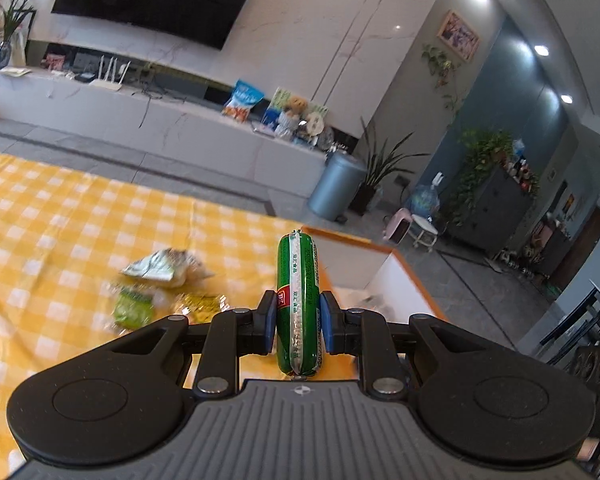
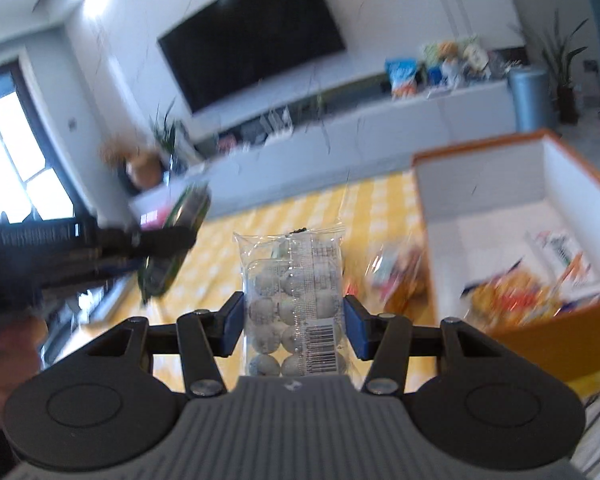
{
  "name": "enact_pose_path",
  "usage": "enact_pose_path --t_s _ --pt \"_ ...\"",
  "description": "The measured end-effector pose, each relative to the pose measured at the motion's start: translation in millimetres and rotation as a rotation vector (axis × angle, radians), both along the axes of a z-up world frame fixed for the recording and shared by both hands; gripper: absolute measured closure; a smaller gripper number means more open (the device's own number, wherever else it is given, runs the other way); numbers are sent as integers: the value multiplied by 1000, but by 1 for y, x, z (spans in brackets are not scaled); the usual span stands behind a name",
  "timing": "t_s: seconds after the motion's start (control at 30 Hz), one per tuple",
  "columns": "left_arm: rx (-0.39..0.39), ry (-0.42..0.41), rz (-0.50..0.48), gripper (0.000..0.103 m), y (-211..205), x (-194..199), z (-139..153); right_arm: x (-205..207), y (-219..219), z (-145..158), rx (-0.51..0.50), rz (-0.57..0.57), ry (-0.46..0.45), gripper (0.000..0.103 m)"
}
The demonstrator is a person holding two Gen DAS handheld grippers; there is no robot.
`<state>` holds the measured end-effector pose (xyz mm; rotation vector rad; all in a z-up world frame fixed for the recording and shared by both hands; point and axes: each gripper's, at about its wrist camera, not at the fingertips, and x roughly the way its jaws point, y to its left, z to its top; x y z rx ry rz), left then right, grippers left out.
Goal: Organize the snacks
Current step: 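Carry the sausage with left gripper while right carries the ball pack over the box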
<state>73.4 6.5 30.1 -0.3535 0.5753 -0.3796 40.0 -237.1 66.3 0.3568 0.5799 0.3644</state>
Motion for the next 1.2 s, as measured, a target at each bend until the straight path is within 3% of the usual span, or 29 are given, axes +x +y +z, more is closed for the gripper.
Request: enact_pose_path --t_s 0.1,0.3,0.37,0.63,0.77,0.93,1.03,1.17,1.2 --pt "-7 -2 -19 78 -9 8 3 8 -20 14 7 -62 -33 51" --pt "-20 18 -85 78 -31 37 1 46 -65 15 24 -212 -1 51" --pt "-24 29 -109 78 -39 50 -5 65 -79 9 58 -265 42 51" --pt "-2 96 -131 78 -57 70 -31 140 -94 -28 45 -327 259 51" --pt "17 100 -146 78 -62 72 -39 157 -95 -56 90 -306 308 51" --pt "44 113 -126 78 -74 87 -41 174 -84 -74 -4 -297 384 48" --pt "54 90 -132 78 -81 92 -36 174 -80 -77 17 -261 395 48" --pt "54 83 -133 78 -88 95 -32 167 -77 -71 6 -224 411 42" --pt "57 83 -135 78 -89 94 -32 161 -80 -69 26 -226 405 30"
